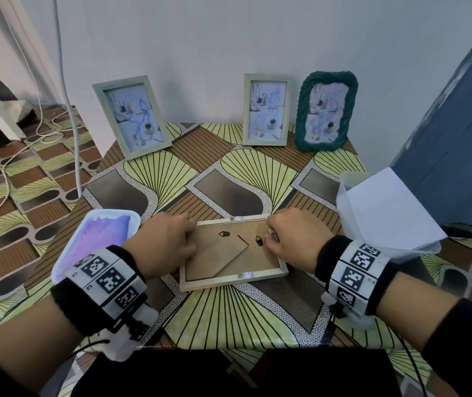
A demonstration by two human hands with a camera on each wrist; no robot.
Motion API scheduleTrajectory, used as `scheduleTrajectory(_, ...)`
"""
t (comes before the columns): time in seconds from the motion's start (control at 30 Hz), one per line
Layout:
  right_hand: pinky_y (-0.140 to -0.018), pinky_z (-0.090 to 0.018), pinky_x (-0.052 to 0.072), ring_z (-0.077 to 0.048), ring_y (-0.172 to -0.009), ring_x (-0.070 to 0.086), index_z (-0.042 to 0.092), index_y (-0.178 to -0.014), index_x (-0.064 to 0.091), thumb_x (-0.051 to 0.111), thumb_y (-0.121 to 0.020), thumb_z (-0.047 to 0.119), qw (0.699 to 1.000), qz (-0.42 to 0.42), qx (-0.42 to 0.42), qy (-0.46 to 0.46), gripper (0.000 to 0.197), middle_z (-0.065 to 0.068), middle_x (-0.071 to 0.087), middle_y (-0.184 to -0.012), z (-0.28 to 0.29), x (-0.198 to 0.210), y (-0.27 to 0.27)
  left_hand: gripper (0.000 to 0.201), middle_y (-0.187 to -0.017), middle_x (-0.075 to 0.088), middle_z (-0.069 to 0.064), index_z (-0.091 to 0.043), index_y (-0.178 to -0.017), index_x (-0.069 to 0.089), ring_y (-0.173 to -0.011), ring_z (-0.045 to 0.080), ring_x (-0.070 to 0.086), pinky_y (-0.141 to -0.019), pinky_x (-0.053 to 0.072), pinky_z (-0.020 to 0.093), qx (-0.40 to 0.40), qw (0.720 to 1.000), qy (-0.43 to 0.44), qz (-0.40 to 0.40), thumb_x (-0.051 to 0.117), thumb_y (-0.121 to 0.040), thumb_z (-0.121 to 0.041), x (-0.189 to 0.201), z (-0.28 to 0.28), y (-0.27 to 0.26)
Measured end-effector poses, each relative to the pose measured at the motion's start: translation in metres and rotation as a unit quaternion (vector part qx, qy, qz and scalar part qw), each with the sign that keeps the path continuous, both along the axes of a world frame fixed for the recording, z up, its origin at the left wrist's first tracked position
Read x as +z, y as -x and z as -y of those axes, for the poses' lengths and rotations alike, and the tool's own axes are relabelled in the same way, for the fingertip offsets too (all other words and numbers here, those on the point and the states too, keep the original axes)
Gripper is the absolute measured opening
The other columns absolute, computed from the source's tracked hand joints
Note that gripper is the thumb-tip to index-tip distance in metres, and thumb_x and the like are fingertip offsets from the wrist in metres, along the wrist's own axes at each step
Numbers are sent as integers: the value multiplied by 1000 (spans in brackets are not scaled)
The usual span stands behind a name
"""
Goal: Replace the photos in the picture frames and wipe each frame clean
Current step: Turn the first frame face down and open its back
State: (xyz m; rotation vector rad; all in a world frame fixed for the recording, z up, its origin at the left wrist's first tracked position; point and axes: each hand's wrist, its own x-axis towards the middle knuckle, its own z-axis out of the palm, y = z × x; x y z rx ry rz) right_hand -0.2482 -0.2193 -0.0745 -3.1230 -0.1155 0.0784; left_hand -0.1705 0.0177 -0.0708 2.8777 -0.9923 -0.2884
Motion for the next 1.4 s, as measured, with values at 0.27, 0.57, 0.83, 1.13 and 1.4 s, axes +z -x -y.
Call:
scheduleTrajectory(0.27, -63, -32, 40, -23, -77, 55, 17, -82, 46, 48, -95, 29, 1000, -13, -19, -11, 17, -2, 53, -83, -1, 3, -5, 37, -83, 70, -12, -30, -118, 71, -75, 4, 60, -73, 43, 17, 71, 991, 96, -58, 69, -83, -20, 2, -4, -22)
scheduleTrajectory(0.57, -72, -31, 51, -13, -83, 54, 25, -100, 61, 46, -95, 47, 997, 27, -5, -73, 27, 6, 52, -100, 6, 7, 21, 38, -113, 70, -4, -24, -124, 66, -105, 18, 62, -86, 42, 26, -35, 993, 108, -10, 71, -87, -25, -1, -11, -19)
scheduleTrajectory(0.83, -73, -33, 49, -10, -80, 55, 26, -98, 62, 28, -94, 56, 997, -9, 37, -70, 46, 10, 61, -86, -9, 10, 81, 44, -132, 60, -6, -20, -136, 55, -121, 14, 52, -103, 40, 33, -99, 989, 107, -23, 53, -97, -38, 1, -21, -5)
scheduleTrajectory(1.13, -84, -32, 48, -15, -91, 59, 27, -97, 56, 20, -95, 59, 998, -37, 16, -42, 49, 10, 64, -98, -7, 7, 86, 34, -111, 68, 1, -15, -127, 64, -104, 20, 59, -92, 45, 39, -85, 985, 145, -36, 57, -96, -27, 4, -23, 3)
scheduleTrajectory(1.4, -122, -35, 13, -15, -150, 11, 11, -156, 9, 25, -99, 59, 992, -117, 19, -39, 76, -4, 7, -164, 10, -9, 44, 25, -103, 58, -5, -9, -101, 72, -88, 10, 57, -84, 47, 34, -61, 986, 154, -31, 58, -95, -29, -9, -29, 31)
